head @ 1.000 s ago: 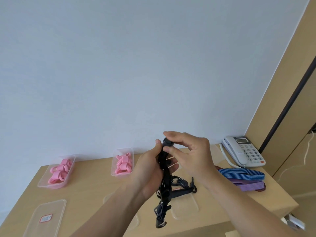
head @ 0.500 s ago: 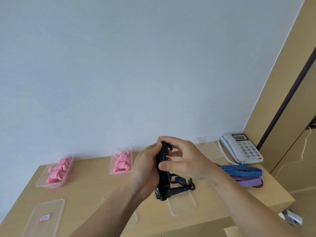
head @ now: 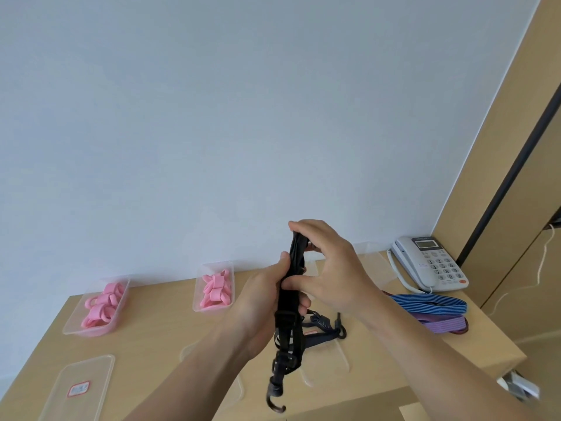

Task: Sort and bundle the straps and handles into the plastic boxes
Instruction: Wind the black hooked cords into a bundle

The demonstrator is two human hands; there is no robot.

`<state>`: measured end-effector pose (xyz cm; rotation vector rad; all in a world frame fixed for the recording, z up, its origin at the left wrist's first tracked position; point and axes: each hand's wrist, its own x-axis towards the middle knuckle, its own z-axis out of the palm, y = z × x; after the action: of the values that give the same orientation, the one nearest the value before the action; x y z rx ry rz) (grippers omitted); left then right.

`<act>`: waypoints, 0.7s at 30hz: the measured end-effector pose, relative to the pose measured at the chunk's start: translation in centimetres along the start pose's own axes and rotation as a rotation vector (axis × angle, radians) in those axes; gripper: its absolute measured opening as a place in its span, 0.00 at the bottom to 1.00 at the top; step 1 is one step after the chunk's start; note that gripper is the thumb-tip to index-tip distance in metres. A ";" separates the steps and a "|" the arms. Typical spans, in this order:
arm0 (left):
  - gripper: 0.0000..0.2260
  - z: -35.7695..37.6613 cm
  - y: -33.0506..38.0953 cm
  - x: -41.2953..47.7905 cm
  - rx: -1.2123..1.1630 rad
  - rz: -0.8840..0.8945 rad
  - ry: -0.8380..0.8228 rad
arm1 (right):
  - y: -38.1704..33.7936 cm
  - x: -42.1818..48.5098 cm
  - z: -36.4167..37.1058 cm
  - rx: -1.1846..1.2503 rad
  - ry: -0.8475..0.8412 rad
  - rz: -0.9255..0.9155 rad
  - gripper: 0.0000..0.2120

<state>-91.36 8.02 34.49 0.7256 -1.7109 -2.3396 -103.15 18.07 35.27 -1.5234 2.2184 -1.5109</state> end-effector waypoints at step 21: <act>0.28 0.3 -0.8 1.6 -0.213 -0.066 0.027 | 0.8 0.8 0.2 -0.032 0.250 -0.149 0.11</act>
<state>-92.79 7.88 33.34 0.7811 -1.4187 -2.4932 -103.97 17.41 34.98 -1.6229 2.3128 -1.8091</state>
